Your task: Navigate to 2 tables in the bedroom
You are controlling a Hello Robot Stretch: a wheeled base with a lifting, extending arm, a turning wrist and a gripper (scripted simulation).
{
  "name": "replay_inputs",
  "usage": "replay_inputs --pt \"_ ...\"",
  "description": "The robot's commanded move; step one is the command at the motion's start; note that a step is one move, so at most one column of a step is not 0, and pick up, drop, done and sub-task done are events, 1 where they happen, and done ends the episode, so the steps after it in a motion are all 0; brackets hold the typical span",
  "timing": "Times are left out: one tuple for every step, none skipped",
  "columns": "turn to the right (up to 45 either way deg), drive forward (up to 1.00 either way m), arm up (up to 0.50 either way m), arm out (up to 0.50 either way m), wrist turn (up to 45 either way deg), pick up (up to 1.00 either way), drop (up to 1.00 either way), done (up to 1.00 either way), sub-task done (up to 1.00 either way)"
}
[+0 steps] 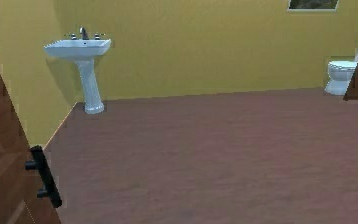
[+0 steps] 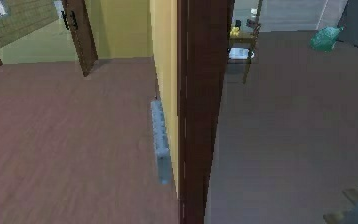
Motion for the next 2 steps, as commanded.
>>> replay_inputs --pt "21.0 0.0 0.0 0.0 0.0 0.0 0.0 0.0 0.0" --pt "0.0 0.15 0.0 0.0 0.0 0.0 0.0 0.0 0.0"
